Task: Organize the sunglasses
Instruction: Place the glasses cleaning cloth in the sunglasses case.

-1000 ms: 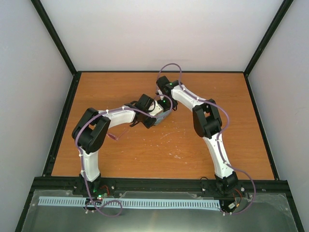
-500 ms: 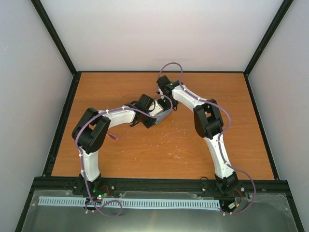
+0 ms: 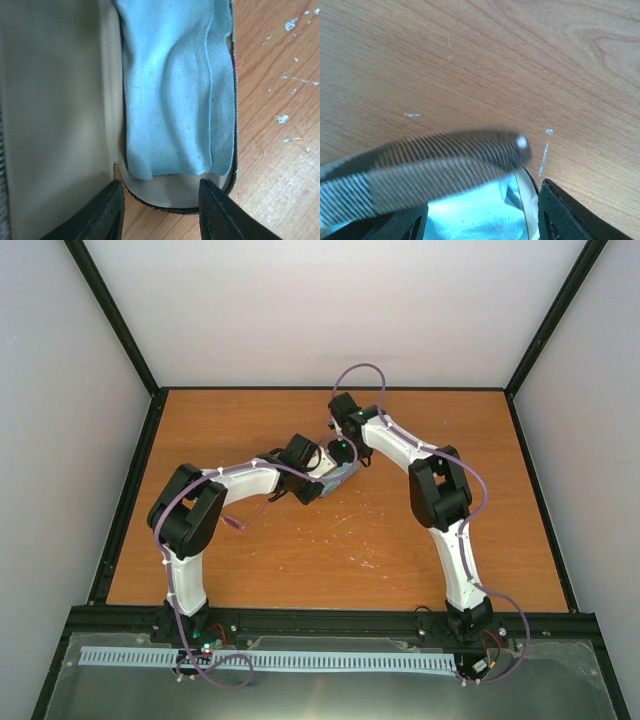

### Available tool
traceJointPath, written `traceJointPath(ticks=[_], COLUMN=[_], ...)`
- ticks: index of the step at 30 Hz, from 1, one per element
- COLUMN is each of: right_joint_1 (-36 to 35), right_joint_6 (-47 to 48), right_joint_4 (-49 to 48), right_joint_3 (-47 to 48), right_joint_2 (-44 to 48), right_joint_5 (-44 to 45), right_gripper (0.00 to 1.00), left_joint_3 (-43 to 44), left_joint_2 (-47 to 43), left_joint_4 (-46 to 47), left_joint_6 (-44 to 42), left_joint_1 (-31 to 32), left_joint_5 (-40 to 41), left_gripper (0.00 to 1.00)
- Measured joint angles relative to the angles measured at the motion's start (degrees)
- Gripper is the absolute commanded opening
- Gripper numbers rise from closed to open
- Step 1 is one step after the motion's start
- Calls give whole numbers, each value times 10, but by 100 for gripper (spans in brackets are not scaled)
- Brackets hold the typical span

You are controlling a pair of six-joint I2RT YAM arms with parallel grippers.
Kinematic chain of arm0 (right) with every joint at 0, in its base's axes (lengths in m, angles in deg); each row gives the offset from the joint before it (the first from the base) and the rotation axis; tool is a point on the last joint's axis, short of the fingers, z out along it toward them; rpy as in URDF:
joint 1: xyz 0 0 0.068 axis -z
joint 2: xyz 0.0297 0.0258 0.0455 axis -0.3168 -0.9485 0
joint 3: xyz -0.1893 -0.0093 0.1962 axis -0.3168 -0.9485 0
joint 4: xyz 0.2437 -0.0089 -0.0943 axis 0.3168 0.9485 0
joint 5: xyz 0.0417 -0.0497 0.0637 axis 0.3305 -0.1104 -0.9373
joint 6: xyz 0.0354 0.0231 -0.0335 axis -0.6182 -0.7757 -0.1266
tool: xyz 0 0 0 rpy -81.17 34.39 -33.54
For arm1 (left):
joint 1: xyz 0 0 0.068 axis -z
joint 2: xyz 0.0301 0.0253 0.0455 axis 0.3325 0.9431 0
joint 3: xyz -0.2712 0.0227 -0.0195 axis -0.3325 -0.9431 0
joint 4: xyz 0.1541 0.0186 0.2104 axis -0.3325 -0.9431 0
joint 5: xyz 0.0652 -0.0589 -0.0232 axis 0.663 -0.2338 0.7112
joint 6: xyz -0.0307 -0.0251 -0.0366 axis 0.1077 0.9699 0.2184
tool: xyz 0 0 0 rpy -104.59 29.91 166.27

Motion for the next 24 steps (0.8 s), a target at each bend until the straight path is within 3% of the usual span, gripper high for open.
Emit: traceJointPath(ticks=[10,19,22,24], right_joint_1=[-1,-1,-1,-1], right_joint_6=[-12,-23,-27,-28], right_joint_4=[-12,-30,-35,-36], right_joint_3=[-12,-51,-65,-70], right_joint_2=[30,103,115,116], right_joint_5=[10,47,52,51], right_gripper=[59,57,50,40], left_joint_3=[0,0,0,0], left_joint_2=[-23,-73,-76,-76], left_joint_4=[-8,1,6,6], left_joint_6=[2,6,7,7], left_joint_1=[0,0,0,0], left_joint_5=[2,-16,-20,-19], left_gripper=[71,71,68,58])
